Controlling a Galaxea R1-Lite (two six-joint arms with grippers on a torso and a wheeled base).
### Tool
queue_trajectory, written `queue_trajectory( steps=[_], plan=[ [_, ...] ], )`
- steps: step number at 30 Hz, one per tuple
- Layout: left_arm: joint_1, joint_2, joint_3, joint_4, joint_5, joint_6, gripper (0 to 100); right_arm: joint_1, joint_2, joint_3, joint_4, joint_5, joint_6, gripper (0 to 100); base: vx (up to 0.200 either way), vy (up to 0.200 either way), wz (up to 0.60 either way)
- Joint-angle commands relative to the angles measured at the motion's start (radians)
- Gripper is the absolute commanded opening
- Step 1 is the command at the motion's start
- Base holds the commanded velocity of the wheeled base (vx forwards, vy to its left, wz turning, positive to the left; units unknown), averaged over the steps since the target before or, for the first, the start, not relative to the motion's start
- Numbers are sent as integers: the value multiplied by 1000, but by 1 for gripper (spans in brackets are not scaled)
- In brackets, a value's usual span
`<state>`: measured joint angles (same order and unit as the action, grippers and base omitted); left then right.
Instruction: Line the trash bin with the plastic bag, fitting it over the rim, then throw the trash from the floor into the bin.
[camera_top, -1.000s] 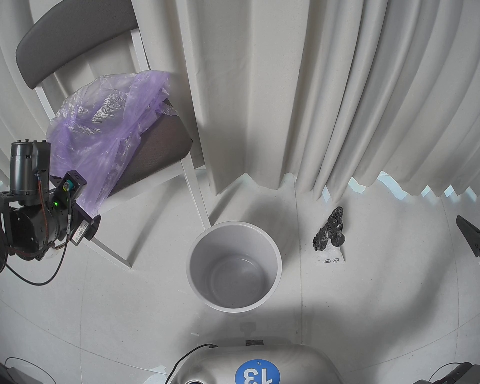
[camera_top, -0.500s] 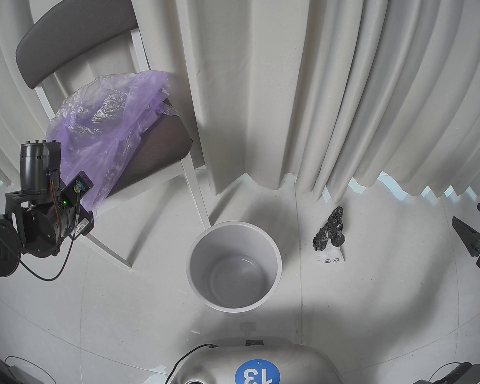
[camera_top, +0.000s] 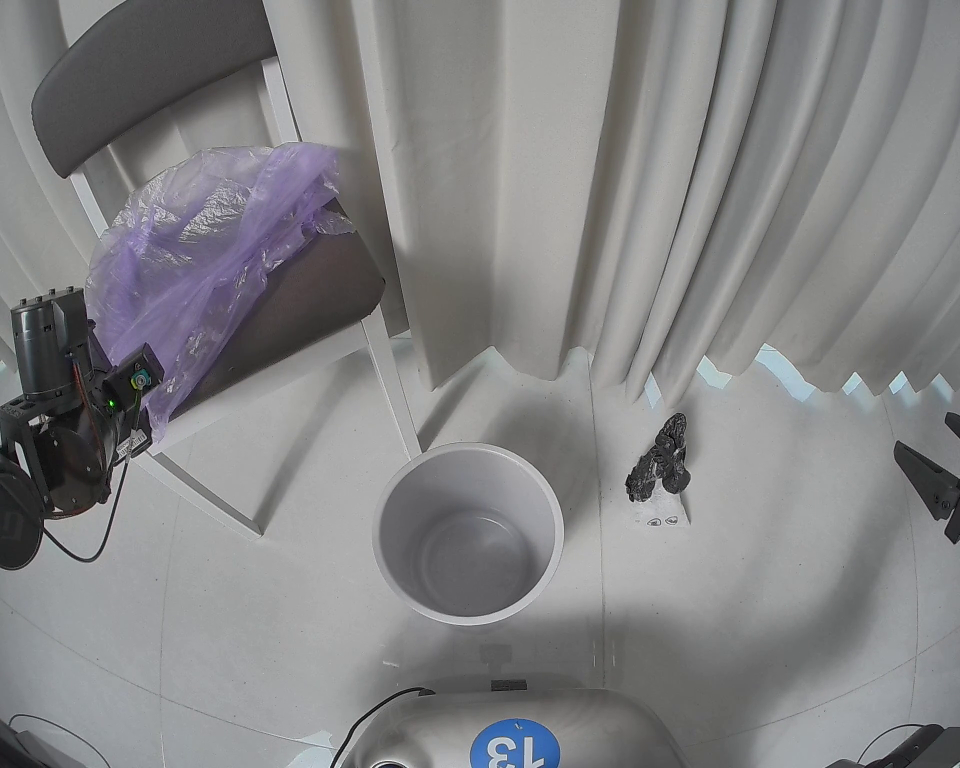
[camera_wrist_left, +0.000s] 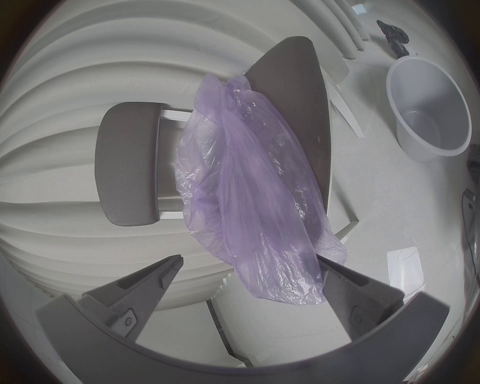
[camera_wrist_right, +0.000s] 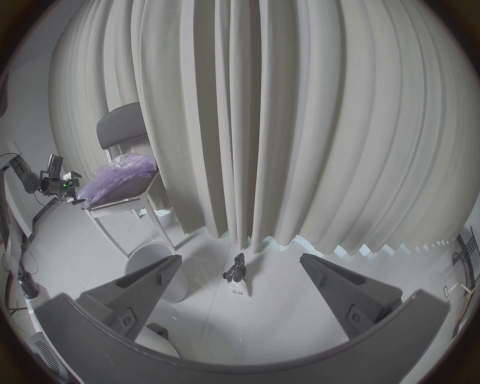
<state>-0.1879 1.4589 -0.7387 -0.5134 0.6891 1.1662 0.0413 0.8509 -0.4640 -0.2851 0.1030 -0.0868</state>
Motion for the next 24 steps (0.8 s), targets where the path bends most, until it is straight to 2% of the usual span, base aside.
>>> queue_trajectory(
  steps=[1, 18, 19, 24],
  plan=[
    [5, 8, 4, -5, 0, 0, 100, 6, 10, 1, 0, 0, -1, 100, 0, 0, 0],
    [8, 9, 12, 1, -3, -28, 100, 9, 14, 1, 0, 0, -1, 100, 0, 0, 0],
    [8, 9, 15, 4, -5, -36, 0, 11, 14, 2, 0, 0, -1, 100, 0, 0, 0],
    [15, 9, 24, 0, 4, -31, 0, 9, 14, 7, -2, 0, 1, 100, 0, 0, 0]
  ],
)
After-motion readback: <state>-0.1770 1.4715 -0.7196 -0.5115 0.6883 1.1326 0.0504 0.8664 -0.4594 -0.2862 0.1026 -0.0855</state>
